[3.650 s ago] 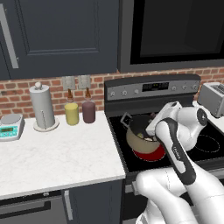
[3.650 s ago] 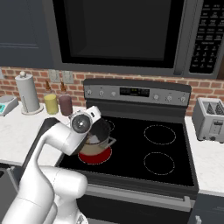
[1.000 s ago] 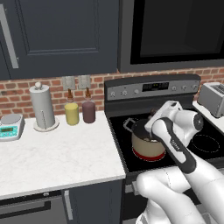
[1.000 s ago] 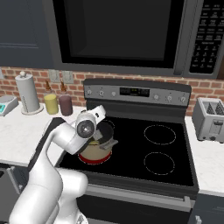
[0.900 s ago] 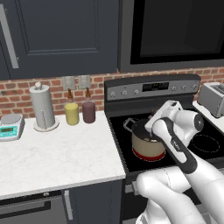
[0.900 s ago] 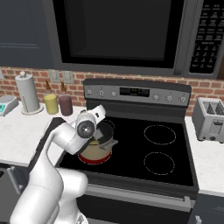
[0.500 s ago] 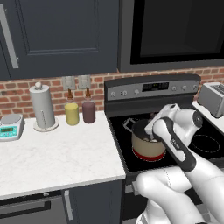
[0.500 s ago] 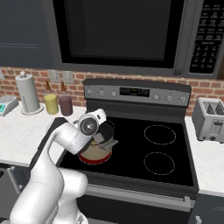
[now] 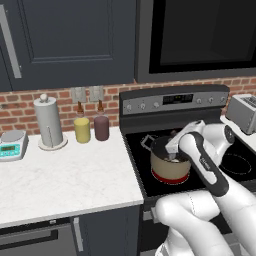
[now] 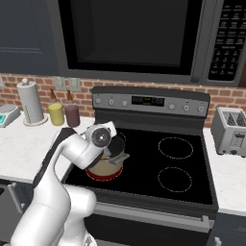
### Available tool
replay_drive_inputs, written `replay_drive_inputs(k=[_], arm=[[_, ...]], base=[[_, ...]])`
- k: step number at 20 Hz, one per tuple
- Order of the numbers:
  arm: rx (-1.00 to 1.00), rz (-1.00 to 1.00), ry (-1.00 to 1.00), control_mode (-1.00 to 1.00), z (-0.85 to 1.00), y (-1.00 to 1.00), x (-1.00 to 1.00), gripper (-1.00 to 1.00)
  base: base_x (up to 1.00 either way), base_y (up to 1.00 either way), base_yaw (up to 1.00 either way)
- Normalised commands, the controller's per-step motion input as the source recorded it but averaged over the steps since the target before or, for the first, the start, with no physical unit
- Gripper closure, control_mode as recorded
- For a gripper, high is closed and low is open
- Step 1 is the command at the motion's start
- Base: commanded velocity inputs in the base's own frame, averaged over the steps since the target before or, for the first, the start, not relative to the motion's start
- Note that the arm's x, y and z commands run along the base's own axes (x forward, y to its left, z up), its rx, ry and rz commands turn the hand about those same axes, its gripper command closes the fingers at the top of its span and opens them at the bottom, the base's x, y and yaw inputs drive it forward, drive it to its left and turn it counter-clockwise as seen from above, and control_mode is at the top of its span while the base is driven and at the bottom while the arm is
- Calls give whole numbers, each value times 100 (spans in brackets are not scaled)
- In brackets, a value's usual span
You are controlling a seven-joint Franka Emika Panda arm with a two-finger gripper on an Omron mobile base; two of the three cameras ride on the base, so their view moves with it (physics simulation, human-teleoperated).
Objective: Put the potato and garlic in the pot. Retrieve the spatula and lightly stir the vegetables in the pot.
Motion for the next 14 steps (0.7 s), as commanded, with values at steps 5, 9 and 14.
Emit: replay_drive_inputs(k=[5,9,14], arm=[[21,0,12,-100,-1,13,-1,100],[10,-1,20,-100,-21,1,20,100],[0,-12,26,-100,-54,-11,36,100]], base=[[0,0,0],[0,0,0],[0,0,0]])
